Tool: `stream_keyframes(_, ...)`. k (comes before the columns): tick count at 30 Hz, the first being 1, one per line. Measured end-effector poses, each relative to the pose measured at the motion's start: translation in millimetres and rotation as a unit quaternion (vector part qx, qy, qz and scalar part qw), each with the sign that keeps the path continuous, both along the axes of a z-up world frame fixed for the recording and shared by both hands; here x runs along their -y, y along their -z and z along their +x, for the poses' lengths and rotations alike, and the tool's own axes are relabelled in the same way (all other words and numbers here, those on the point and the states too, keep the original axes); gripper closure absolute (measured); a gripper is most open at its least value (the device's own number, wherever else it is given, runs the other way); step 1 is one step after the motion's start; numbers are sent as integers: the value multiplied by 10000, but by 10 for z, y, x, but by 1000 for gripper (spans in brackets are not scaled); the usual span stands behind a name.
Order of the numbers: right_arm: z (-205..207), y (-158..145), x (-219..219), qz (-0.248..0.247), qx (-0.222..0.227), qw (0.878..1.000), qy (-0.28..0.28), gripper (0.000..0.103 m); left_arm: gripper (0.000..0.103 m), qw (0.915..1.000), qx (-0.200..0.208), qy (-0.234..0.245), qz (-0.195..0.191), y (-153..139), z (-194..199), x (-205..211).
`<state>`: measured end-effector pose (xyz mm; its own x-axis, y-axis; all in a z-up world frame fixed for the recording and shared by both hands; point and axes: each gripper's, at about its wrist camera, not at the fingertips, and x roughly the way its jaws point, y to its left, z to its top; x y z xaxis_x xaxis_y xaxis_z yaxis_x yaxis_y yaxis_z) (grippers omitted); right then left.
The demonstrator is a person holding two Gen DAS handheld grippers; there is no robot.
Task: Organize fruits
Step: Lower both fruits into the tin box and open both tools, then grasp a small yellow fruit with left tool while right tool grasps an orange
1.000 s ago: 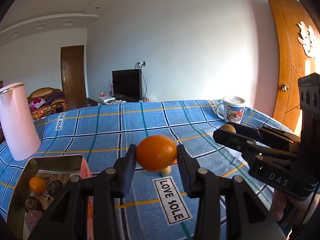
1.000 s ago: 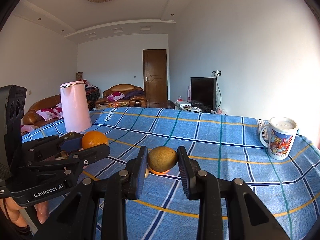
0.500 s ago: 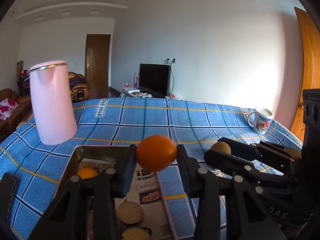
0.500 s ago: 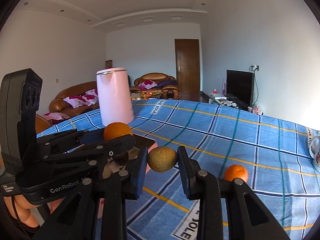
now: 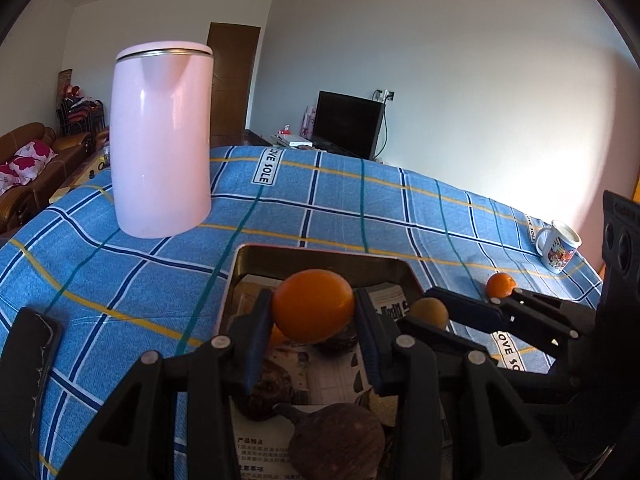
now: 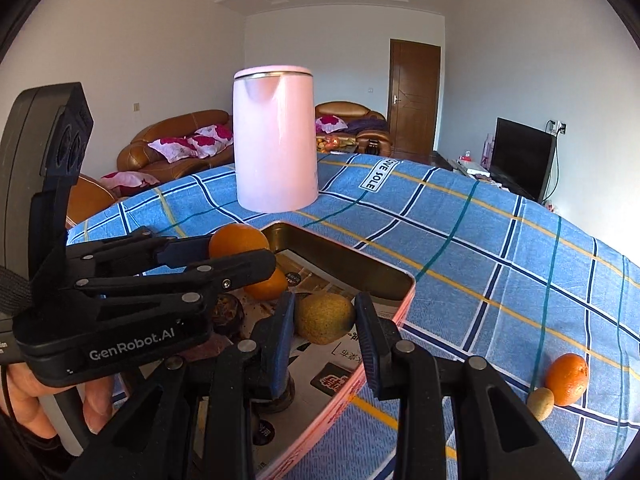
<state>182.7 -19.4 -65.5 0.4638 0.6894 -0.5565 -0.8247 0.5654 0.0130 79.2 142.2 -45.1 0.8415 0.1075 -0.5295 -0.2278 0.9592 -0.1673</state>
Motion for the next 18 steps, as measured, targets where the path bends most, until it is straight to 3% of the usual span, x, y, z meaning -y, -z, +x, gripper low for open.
stream_keyframes(7,70,113,-129,-297,-333,9990,-29,68,57,9998,-71,-119,106,-19,-24,-21)
stream_keyframes(9,36,71,-68,-226,-289,9993,-24,51,42,9998,7,-149,93,-49,-53,4)
stream_keyframes(12,-3,-27,126,-81,-158,9998,31,43,39,9997,153,-25,172,-131,-74,135)
stream_keyframes(15,58,-126,420,-141,72,9994,322,43,39,9992,254,144,268,-213,-36,339)
stream_keyframes(18,331,-183,808,-90,35,9951,983,39,39,9981,337,354,368,-270,45,590)
